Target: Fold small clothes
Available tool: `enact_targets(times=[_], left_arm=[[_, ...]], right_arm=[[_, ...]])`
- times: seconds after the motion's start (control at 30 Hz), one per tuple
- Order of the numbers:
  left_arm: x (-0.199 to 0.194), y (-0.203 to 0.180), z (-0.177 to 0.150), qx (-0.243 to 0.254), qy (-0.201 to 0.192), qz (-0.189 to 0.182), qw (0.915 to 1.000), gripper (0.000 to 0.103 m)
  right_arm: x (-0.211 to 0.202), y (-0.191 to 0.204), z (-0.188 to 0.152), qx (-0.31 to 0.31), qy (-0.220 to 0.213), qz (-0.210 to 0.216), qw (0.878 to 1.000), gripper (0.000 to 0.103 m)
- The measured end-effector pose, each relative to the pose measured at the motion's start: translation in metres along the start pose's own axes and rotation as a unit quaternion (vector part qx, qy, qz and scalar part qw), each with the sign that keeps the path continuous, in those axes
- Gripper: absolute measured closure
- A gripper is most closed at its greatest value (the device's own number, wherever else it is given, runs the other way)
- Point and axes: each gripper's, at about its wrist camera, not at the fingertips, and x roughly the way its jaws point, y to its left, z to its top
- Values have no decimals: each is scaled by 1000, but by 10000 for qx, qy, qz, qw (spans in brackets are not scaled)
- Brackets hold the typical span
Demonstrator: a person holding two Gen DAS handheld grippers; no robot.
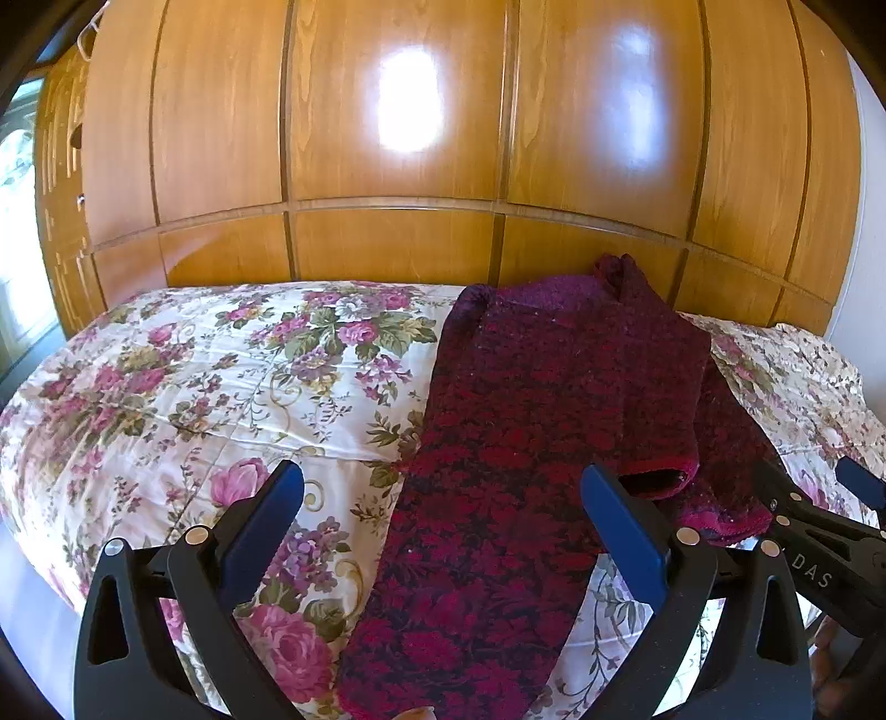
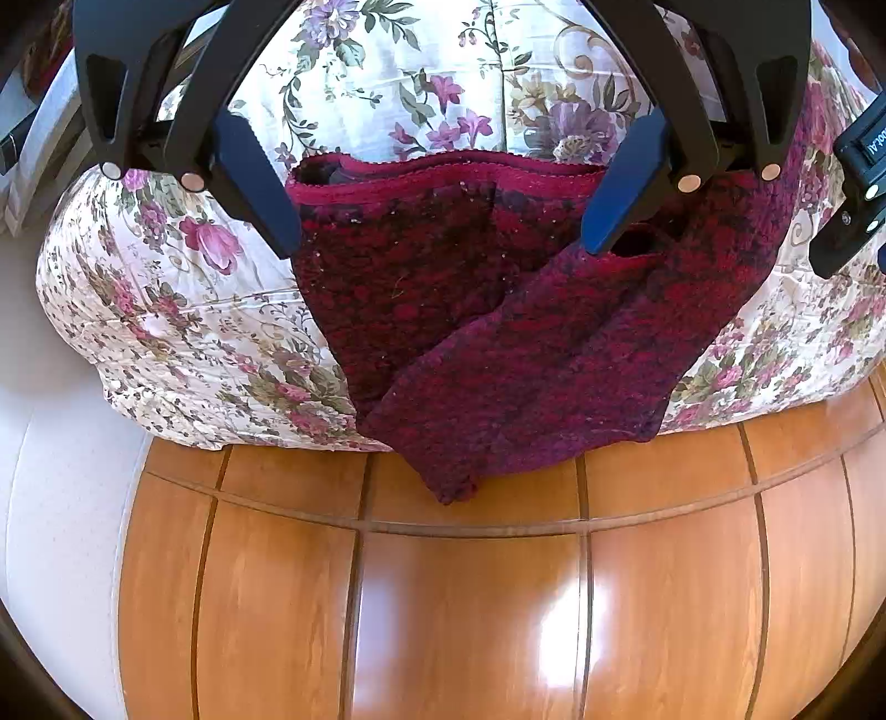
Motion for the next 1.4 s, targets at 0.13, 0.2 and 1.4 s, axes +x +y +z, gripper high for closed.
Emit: enact_targets(times=[0.13, 0.2, 1.4], left_arm=[[-1, -2, 1, 75, 4, 29, 10000, 4], [-1, -3, 1, 95, 17, 7, 10000, 4], [4, -4, 0, 325, 186, 146, 9992, 4]], right_arm=[[0, 2, -1, -25, -6, 4, 10000, 2], [0, 2, -1, -29, 1, 12, 10000, 2], [16, -3, -9, 41, 404, 137, 9991, 2]])
